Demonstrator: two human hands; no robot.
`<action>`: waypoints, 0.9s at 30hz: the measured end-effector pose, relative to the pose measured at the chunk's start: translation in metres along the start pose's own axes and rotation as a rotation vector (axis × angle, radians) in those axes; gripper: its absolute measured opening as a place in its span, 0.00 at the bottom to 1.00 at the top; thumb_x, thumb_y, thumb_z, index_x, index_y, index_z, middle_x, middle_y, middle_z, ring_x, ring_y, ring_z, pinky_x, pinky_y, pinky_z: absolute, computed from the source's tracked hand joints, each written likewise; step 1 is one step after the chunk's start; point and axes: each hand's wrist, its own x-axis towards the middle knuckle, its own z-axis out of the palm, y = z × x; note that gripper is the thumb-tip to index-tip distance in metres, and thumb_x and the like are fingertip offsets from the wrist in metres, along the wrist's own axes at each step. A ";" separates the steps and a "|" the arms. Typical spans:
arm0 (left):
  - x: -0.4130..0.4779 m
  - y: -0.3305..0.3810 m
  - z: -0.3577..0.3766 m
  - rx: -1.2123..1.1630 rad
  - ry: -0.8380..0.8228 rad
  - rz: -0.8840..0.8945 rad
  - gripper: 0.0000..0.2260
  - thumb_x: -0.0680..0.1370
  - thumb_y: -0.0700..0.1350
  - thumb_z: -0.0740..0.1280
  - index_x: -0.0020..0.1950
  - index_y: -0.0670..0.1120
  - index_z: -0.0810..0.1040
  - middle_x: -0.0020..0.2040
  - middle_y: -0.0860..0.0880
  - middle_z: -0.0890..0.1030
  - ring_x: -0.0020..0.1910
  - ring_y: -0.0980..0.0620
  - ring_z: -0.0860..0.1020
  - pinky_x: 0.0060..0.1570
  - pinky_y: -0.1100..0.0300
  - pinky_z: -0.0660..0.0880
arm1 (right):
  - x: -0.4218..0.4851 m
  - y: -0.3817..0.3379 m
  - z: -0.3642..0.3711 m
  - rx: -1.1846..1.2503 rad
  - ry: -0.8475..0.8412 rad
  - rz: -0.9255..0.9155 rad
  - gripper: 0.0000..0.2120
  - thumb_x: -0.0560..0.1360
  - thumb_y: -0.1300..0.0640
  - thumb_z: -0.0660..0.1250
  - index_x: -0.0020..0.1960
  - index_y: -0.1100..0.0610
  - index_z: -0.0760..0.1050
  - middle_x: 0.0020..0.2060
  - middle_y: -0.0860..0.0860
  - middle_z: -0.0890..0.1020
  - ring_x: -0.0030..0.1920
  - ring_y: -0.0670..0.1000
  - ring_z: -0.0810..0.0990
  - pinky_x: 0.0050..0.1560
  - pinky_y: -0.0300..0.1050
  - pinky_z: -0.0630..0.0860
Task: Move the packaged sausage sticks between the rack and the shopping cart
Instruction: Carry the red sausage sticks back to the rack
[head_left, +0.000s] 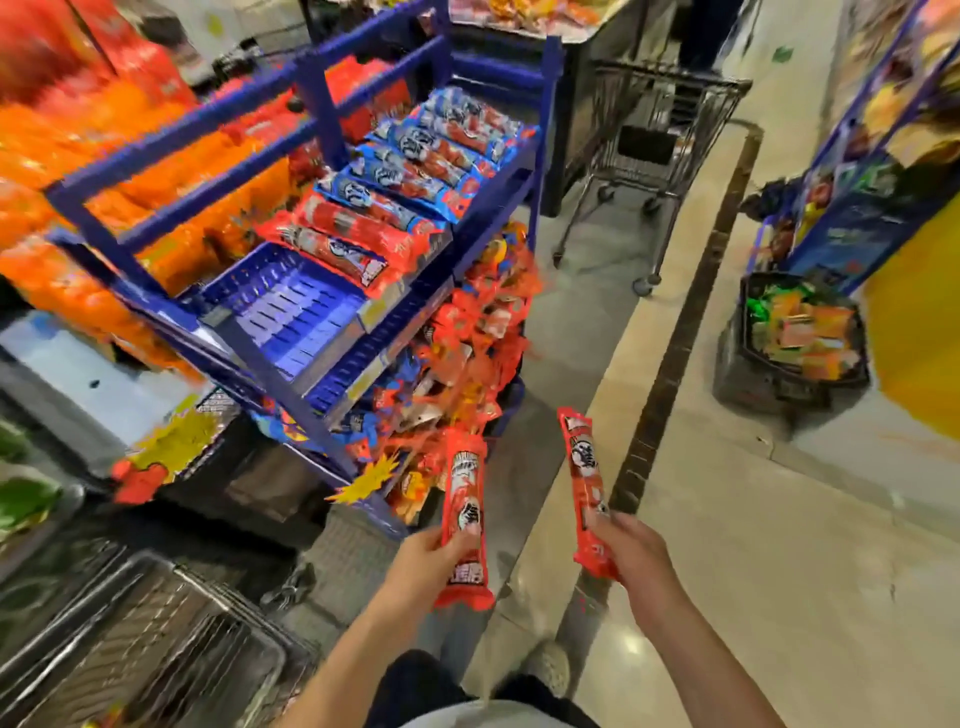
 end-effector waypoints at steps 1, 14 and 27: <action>-0.003 0.014 0.003 -0.032 0.040 0.035 0.10 0.77 0.46 0.70 0.52 0.41 0.80 0.34 0.48 0.83 0.30 0.53 0.82 0.28 0.58 0.76 | 0.006 -0.018 0.002 -0.036 -0.030 -0.029 0.11 0.74 0.55 0.73 0.53 0.60 0.80 0.38 0.53 0.86 0.38 0.54 0.84 0.48 0.54 0.82; 0.017 0.146 -0.048 -0.371 0.667 0.410 0.14 0.69 0.60 0.68 0.48 0.53 0.76 0.47 0.45 0.83 0.49 0.40 0.82 0.51 0.36 0.77 | 0.040 -0.197 0.167 -0.505 -0.428 -0.607 0.07 0.73 0.53 0.73 0.48 0.47 0.76 0.43 0.44 0.81 0.45 0.47 0.80 0.52 0.47 0.77; 0.097 0.214 -0.111 -0.436 0.935 0.380 0.10 0.78 0.51 0.66 0.58 0.51 0.74 0.49 0.52 0.80 0.48 0.50 0.80 0.48 0.52 0.78 | 0.069 -0.280 0.304 -1.050 -0.502 -0.868 0.18 0.73 0.48 0.71 0.53 0.62 0.80 0.49 0.59 0.84 0.53 0.59 0.81 0.55 0.56 0.76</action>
